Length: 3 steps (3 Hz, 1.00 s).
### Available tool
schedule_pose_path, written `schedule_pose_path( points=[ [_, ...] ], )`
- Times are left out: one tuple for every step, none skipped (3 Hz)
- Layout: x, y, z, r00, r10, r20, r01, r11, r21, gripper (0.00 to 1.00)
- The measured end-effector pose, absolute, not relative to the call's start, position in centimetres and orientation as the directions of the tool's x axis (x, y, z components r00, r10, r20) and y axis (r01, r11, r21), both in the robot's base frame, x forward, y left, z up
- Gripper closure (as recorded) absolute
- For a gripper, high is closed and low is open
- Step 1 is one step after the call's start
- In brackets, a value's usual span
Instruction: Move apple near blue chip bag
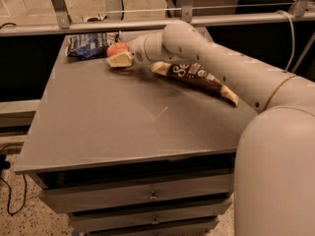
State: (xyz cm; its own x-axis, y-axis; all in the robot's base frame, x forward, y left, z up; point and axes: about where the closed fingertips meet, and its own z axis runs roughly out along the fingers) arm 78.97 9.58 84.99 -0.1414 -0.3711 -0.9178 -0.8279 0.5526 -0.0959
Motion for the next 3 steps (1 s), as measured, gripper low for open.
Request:
schedule_pose_path(
  points=[
    [79.13, 9.41, 84.82, -0.142, -0.365, -0.92, -0.825, 0.557, -0.094, 0.0],
    [78.95, 9.23, 85.02, -0.132, -0.364, -0.922, -0.828, 0.552, -0.099, 0.0],
    [78.92, 9.21, 85.05, -0.131, -0.364, -0.922, -0.828, 0.551, -0.1, 0.0]
  ],
)
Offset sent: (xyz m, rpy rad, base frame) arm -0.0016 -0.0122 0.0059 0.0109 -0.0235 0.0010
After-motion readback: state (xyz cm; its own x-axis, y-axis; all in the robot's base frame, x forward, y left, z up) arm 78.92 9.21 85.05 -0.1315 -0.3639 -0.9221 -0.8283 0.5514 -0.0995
